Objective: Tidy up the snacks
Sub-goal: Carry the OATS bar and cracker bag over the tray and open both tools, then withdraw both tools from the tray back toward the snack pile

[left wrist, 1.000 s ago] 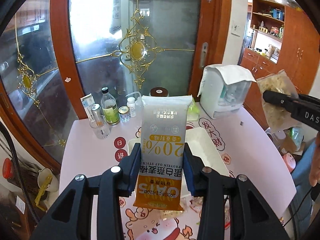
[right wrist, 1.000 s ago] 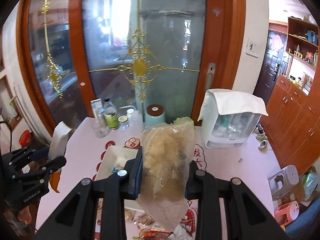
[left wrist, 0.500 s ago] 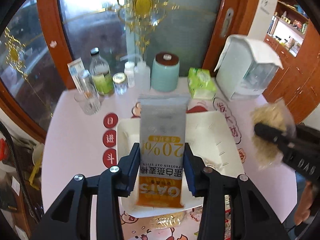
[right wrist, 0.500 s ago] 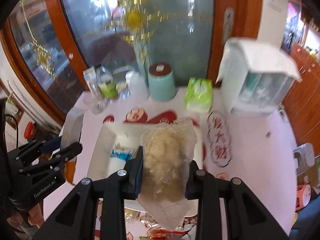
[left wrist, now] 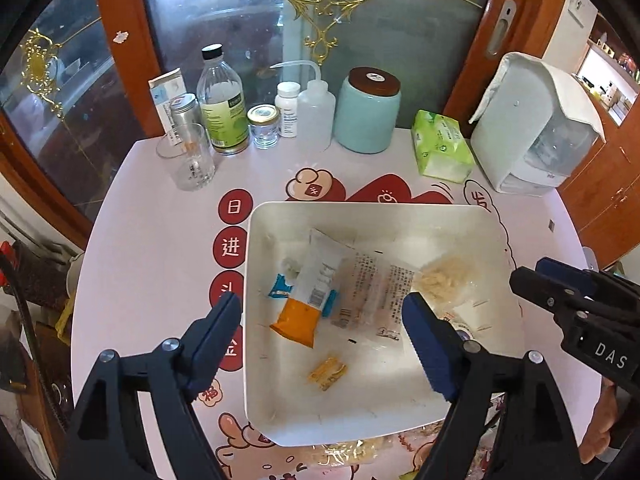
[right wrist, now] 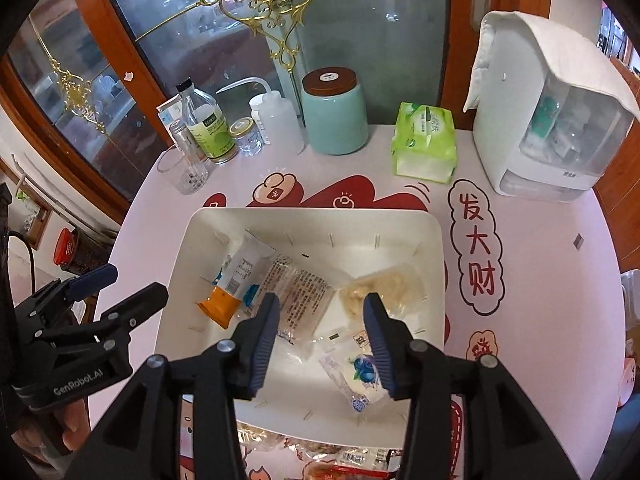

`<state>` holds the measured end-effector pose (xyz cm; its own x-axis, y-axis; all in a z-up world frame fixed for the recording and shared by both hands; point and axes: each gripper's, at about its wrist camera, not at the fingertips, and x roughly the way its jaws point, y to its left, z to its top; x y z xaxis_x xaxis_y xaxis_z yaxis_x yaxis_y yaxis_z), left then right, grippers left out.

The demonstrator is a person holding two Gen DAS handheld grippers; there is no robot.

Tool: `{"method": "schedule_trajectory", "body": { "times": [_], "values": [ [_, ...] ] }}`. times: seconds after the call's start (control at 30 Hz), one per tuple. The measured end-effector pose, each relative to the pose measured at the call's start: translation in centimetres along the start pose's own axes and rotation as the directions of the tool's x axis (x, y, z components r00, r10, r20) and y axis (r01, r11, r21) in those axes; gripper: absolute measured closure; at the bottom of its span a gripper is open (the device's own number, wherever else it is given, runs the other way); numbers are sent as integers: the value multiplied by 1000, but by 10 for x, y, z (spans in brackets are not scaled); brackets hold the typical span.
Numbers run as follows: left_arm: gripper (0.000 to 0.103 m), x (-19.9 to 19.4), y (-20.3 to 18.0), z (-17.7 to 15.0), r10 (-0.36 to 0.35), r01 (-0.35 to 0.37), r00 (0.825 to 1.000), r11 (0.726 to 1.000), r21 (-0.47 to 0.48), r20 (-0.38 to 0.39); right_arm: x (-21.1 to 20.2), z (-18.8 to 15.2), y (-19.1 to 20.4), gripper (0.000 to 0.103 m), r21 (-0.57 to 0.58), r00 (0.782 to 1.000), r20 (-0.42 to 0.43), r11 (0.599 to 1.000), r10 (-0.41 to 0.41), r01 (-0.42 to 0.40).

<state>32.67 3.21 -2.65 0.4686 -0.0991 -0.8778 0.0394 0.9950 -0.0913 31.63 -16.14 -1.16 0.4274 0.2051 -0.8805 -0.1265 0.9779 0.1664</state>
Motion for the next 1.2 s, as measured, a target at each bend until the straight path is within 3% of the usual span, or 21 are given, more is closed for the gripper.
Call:
{"method": "schedule_trajectory", "body": {
  "times": [0.67, 0.9, 1.2],
  "values": [
    [21, -55, -15, -29, -15, 13, 998, 999, 40, 65, -35, -37, 4, 58, 6, 1000, 15, 1000, -15, 14],
    [21, -84, -17, -49, -55, 52, 994, 998, 35, 91, -66, -64, 10, 58, 0, 998, 48, 999, -33, 33],
    [21, -121, -29, -87, -92, 78, 986, 991, 106, 136, -106, -114, 9, 53, 10, 995, 92, 999, -49, 48]
  ]
}}
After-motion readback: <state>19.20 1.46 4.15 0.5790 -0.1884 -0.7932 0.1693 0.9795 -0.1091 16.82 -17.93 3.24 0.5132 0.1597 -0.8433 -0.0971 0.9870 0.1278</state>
